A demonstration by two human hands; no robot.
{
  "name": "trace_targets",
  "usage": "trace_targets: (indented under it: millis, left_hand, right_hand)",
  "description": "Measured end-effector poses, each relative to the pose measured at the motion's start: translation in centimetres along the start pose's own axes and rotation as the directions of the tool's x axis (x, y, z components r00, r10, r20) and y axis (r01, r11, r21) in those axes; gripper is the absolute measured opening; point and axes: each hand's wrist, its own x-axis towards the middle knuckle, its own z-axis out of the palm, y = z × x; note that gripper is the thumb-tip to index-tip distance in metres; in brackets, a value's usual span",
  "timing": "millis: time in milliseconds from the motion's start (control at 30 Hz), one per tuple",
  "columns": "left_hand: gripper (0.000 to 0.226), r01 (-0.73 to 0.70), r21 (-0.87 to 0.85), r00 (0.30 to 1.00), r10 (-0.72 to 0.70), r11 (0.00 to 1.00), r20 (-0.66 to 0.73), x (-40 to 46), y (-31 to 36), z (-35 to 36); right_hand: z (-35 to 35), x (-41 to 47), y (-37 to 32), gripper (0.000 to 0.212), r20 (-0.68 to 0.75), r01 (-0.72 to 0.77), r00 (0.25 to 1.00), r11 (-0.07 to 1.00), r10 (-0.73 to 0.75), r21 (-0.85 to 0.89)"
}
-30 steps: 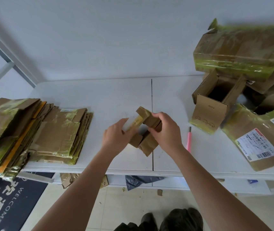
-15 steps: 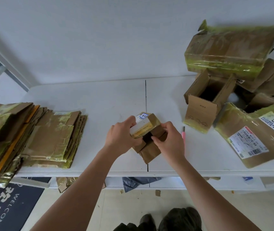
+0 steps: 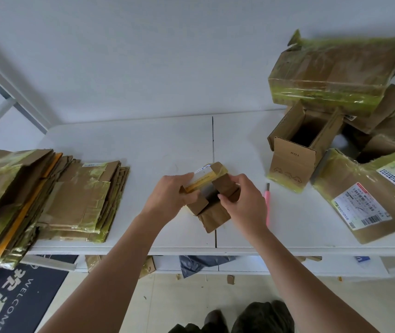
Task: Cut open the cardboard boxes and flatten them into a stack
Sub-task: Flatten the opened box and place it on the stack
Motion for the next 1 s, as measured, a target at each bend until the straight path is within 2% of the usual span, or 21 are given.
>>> trace_targets:
  millis: [133,233,400,567,633,700,833,1000]
  left_hand:
    - [0.055,-0.049,0.118,0.999,0.051,0.992,-0.010,0.0,-0.6,-0.5]
    - [0.070,-0.057,0.004,0.998,0.057,0.998,-0.028,0.1,-1.3,-0.8]
    - [0.080,-0.039,-0.146,0.990,0.019,0.989,-0.138,-0.1,-2.2,-0.8]
    - [0.058,-0.092,-0.225,0.976,0.043,0.970,-0.214,-1.1,-3.0,-0.1]
    - [0.057,-0.117,-0.156,0.966,0.077,0.981,-0.246,-1.1,-3.4,0.1]
    - [0.056,-0.148,-0.016,0.959,0.140,0.989,-0.247,-0.9,-3.6,0.0]
    - [0.052,-0.180,0.168,0.964,0.208,0.969,-0.168,-0.7,-3.6,-0.7]
    - [0.039,-0.114,0.157,0.985,0.132,0.981,-0.109,0.0,-3.2,-1.3]
  right_hand:
    - [0.3,0.4,-0.6,0.037,-0.027,-0.001,1.000,1.000,0.001,-0.020]
    - [0.1,0.5,-0.9,0.039,-0.038,-0.006,0.999,1.000,0.006,-0.015]
    - [-0.2,0.1,-1.2,0.042,-0.048,0.002,0.999,1.000,-0.002,0.005]
    - [0.0,0.2,-1.1,0.045,-0.045,-0.024,0.999,0.997,0.027,0.067]
    - [0.1,0.4,-1.1,0.045,-0.039,-0.019,0.999,0.995,0.023,0.097]
    - [0.2,0.6,-1.1,0.045,-0.036,-0.011,0.999,0.992,0.016,0.126]
    - [0.4,0.8,-1.3,0.045,-0.045,0.013,0.999,0.991,-0.007,0.133]
    - [0.3,1.0,-1.1,0.044,-0.028,0.016,1.000,0.990,-0.013,0.142]
